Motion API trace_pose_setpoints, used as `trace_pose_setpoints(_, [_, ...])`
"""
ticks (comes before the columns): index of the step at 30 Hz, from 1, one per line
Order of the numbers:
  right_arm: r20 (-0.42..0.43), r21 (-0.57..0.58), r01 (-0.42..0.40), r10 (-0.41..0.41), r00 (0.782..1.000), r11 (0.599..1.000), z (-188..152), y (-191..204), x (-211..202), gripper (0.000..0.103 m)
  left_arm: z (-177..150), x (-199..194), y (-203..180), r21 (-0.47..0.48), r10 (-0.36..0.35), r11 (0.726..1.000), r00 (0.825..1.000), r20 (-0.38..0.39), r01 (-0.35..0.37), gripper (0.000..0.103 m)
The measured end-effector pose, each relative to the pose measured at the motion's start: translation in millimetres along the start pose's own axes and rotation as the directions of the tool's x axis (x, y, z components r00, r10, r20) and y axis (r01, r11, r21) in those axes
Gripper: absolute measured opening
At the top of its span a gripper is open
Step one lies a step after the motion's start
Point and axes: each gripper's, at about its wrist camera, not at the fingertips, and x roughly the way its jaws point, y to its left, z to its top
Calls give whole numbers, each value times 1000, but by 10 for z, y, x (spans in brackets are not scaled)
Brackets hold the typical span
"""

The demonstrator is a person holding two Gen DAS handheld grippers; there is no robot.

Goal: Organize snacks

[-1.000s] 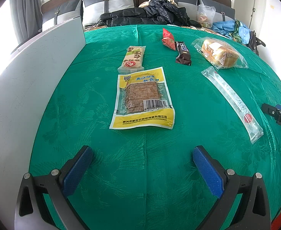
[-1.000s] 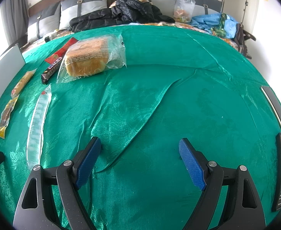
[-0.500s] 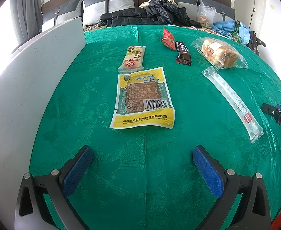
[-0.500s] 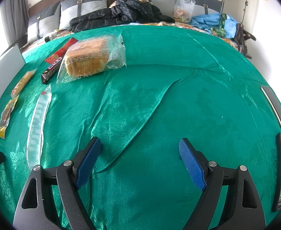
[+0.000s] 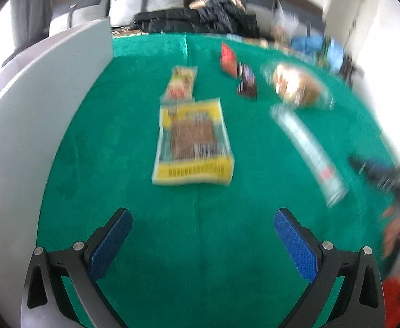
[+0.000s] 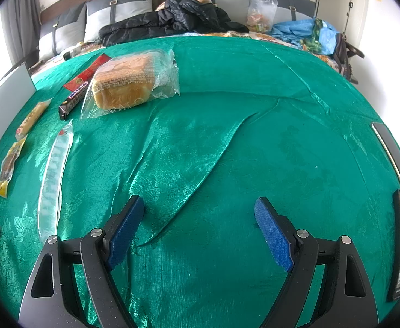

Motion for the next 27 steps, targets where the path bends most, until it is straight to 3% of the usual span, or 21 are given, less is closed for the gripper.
trace_pose_setpoints(2, [0,0,0,0,1000,1000,1,0,0,85,212,-35,51,-34,-11,999,1000,7,12,102])
trace_pose_setpoints(5, [0,0,0,0,1000,1000,1,1,0,85,538,130,57,-22,1,1000,999,-48,-2,102])
trace_pose_setpoints(6, [0,0,-1,1,1000,1000,1,1,0,85,652,281,33,6,31,1000,995,-94,-30,102])
trace_pose_setpoints(10, [0,0,0,0,1000,1000,2,3,0,85,806,646,-18,70,128,990,979,-158,-118,95])
trace_pose_setpoints(11, [0,0,-1,1,1000,1000,2,3,0,85,812,701,-8,67,128,991,977,-172,-118,85])
trace_pose_setpoints(12, [0,0,-1,1,1000,1000,2,3,0,85,810,714,-7,67,140,989,977,-162,-131,67])
trace_pose_setpoints(17, [0,0,-1,1,1000,1000,2,5,3,85,623,542,13,59,111,993,988,-106,-105,55])
trace_pose_setpoints(18, [0,0,-1,1,1000,1000,3,5,2,85,572,481,7,62,111,993,989,-97,-105,39])
trace_pose_setpoints(21, [0,0,0,0,1000,1000,3,6,3,85,379,246,64,11,49,999,993,-104,-48,29])
trace_pose_setpoints(25, [0,-1,0,0,1000,1000,4,9,1,85,146,72,99,-26,18,999,996,-89,-20,33])
trace_pose_setpoints(26, [0,-1,1,-1,1000,1000,4,11,1,85,115,46,113,-37,3,999,997,-82,-6,48])
trace_pose_setpoints(27, [0,-3,2,-2,1000,1000,3,-12,2,85,91,72,149,-48,-5,999,996,-84,1,78])
